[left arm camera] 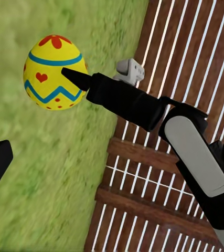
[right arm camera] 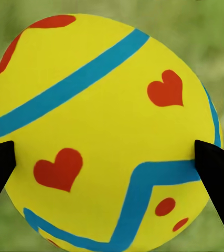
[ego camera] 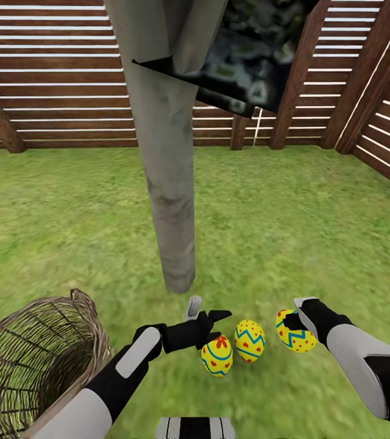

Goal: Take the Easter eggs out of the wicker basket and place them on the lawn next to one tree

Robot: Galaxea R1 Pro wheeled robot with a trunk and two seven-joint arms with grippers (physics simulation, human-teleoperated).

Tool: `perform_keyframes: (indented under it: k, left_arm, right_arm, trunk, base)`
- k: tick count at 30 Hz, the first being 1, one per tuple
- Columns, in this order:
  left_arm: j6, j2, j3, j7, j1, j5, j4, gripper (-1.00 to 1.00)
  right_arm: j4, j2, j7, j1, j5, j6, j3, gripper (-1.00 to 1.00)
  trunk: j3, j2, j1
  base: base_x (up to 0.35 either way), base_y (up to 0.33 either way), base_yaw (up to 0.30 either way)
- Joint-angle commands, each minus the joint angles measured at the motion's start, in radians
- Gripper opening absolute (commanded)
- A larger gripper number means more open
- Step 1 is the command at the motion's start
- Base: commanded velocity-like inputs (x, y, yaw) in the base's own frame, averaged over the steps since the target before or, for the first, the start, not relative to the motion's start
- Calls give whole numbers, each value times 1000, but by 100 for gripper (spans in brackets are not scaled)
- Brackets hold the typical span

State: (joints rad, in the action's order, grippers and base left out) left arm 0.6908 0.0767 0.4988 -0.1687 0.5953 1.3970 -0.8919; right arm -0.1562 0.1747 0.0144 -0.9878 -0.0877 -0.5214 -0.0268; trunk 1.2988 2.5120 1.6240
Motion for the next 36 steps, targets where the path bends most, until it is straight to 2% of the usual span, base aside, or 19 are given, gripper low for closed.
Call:
perform_keyframes:
  k: [1, 6, 13, 20, 30, 36]
  left_arm:
    - [3, 0, 1, -3, 0, 0, 1, 100]
    - [3, -1, 0, -6, 1, 0, 3, 100]
    - [3, -1, 0, -6, 1, 2, 2, 100]
    - [3, -1, 0, -9, 1, 2, 3, 100]
    - [3, -1, 0, -9, 1, 2, 4, 100]
    - [3, -1, 0, -9, 1, 2, 5, 100]
  right_arm:
    - [-2, 0, -2, 0, -10, -6, -2, -100]
    - [-3, 2, -3, 0, -9, 59, -2, -100]
    - [-3, 2, -2, 0, -9, 61, -2, -100]
    - [2, 0, -2, 0, -9, 61, -3, -100]
    - [4, -19, -4, 2, -9, 70, -3, -100]
    - [10, -26, -2, 15, -8, 147, -2, -100]
  trunk:
    - [1, 0, 0]
    - [1, 0, 0]
    - [1, 0, 0]
    - [1, 0, 0]
    - [39, 3, 4]
    - [63, 4, 7]
  base:
    - [0, 0, 0]
    - [0, -25, 0]
    - [77, -265, 99]
    - [19, -22, 132]
    - [0, 0, 0]
    - [0, 0, 0]
